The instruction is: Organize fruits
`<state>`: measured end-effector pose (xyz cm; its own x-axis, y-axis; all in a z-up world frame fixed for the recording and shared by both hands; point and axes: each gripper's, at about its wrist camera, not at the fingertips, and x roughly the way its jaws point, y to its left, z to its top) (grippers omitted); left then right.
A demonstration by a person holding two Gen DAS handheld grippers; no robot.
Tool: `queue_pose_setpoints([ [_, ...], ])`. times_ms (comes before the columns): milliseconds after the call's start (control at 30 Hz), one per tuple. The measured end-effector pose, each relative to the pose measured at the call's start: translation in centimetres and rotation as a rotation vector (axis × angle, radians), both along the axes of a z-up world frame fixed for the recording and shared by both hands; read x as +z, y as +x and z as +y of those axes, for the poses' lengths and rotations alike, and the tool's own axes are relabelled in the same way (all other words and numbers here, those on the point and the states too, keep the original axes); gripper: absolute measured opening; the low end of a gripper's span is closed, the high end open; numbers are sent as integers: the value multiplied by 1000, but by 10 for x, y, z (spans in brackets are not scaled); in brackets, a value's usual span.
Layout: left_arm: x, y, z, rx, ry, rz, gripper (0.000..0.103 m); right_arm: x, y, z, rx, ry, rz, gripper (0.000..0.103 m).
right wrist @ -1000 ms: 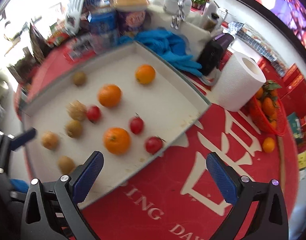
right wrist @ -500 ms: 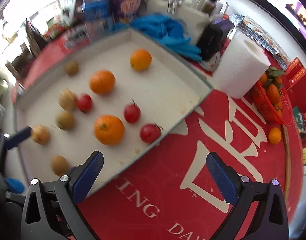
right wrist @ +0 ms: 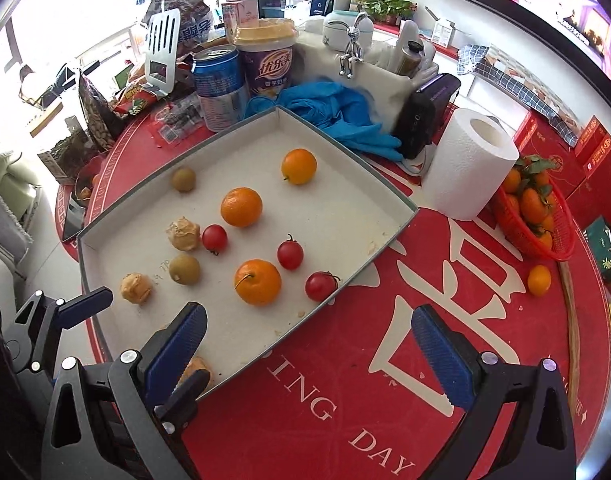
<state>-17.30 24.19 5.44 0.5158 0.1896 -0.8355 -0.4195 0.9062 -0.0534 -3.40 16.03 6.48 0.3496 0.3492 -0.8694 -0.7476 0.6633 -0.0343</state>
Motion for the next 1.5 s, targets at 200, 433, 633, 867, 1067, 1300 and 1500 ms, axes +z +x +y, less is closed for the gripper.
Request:
queue_pose_setpoints([
  [200,2,-3,2,15,7,1,103,4,-4,1,8,1,-10,103],
  [433,3,-4,2,20,26,5,103,2,-7,4,11,-6,-9,103],
  [633,7,-4,3,36,42,2,103,-2,-9,6,17,-13,-5,103],
  [867,9,-4,1,42,67,6,103,-7,-10,10,33,-13,12,103],
  [1067,7,-4,4,58,71,16,103,-10,-11,14,43,-15,15,103],
  [1300,5,-4,8,81,80,21,103,-15,-8,15,45,-22,29,103],
  [1500,3,-3,8,89,78,29,103,-16,-8,15,47,-15,36,103],
])
